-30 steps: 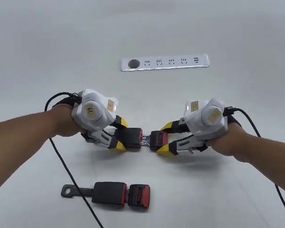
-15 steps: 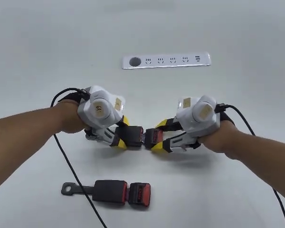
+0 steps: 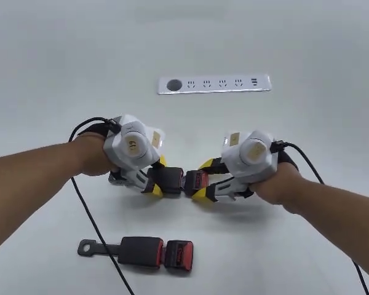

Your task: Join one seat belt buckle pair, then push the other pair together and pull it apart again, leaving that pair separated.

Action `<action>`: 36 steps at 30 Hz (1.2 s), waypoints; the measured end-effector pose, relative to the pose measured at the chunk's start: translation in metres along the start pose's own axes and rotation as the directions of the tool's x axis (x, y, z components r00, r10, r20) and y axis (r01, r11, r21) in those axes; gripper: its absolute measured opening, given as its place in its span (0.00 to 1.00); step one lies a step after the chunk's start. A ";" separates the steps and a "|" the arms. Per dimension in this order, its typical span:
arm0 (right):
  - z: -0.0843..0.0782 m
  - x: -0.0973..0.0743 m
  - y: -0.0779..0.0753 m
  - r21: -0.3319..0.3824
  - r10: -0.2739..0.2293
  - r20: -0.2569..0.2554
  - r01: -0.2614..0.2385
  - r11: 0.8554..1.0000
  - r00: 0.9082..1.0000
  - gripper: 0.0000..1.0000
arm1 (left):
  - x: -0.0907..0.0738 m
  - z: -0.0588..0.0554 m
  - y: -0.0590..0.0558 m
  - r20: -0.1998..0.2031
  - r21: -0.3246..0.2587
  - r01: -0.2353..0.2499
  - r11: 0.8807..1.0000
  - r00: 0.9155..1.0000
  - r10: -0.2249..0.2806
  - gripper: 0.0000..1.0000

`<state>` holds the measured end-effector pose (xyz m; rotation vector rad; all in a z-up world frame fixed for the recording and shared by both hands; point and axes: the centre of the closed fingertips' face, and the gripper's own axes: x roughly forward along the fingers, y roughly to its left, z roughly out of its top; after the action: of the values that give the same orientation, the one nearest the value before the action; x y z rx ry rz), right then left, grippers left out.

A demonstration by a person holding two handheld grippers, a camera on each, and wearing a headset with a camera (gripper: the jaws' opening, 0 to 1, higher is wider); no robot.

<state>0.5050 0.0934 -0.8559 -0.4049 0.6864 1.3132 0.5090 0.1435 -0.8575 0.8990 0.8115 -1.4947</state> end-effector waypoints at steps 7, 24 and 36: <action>0.000 0.001 0.000 -0.015 -0.003 -0.016 0.003 1.000 1.000 0.33 | 0.001 -0.001 0.001 -0.001 0.000 0.001 1.000 1.000 -0.001 0.34; 0.001 0.002 -0.001 -0.020 -0.011 -0.023 0.011 1.000 1.000 0.34 | 0.001 -0.002 0.002 0.001 -0.009 0.000 1.000 1.000 0.000 0.34; -0.003 -0.002 -0.001 -0.017 -0.020 -0.027 0.019 1.000 0.999 0.34 | 0.000 -0.003 0.002 0.036 -0.047 -0.008 0.999 0.999 0.009 0.34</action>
<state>0.5049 0.0895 -0.8567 -0.4431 0.6926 1.2978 0.5112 0.1456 -0.8587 0.8377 0.8120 -1.4750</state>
